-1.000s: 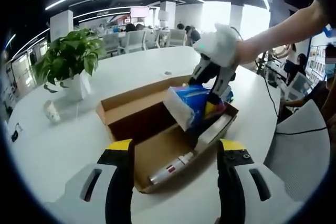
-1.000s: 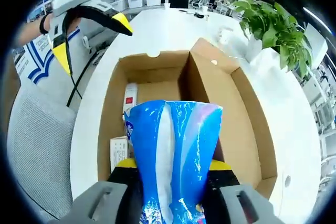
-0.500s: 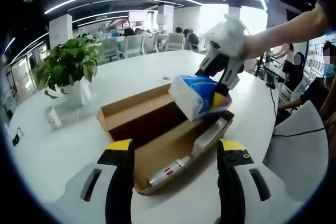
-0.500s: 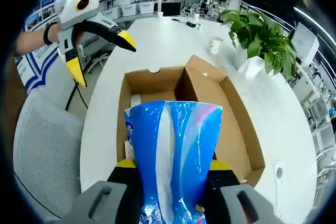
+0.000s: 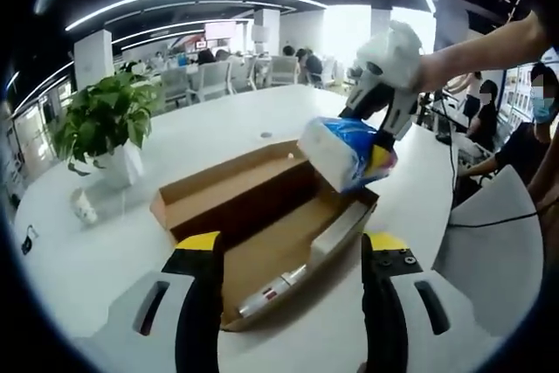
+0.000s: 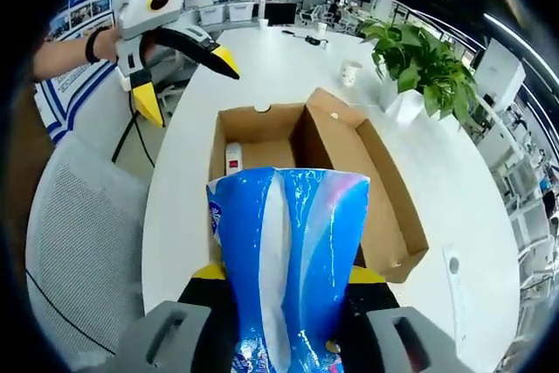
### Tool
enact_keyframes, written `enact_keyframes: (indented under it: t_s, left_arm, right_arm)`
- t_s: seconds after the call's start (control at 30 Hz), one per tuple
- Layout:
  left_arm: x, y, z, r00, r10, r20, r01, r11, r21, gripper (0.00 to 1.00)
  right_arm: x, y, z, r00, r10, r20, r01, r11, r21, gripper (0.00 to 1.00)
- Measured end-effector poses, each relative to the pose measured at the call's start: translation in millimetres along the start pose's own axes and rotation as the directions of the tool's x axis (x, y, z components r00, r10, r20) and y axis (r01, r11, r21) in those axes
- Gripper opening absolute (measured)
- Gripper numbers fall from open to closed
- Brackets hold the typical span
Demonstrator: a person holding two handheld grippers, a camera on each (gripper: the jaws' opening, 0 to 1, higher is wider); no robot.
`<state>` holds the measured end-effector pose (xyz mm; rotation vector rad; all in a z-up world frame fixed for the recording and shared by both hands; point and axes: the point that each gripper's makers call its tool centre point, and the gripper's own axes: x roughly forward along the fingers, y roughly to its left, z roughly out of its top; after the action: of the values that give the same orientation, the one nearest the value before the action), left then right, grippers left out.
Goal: Operate the shoe box by opening the lid, removing the specified soft item, and placing it in the target area until the item is outside and the box remains undamaged.
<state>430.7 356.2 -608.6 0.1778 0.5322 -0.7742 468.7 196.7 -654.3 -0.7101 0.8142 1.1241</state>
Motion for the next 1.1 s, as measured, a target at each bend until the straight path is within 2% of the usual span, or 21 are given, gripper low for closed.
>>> enact_keyframes:
  t_s: [0.53, 1.1]
  left_arm:
    - [9, -12.1, 3.4, 1.0, -0.021, -0.006, 0.021, 1.0, 0.012, 0.65]
    - [20, -24.3, 0.5, 0.998, -0.05, -0.038, 0.051, 0.998, 0.035, 0.64]
  right_arm:
    - [-26, 15, -78.8, 0.998, -0.033, -0.054, 0.036, 0.998, 0.058, 0.41]
    - [-46, 27, -165.6, 0.987, -0.041, -0.158, 0.059, 0.992, 0.108, 0.42]
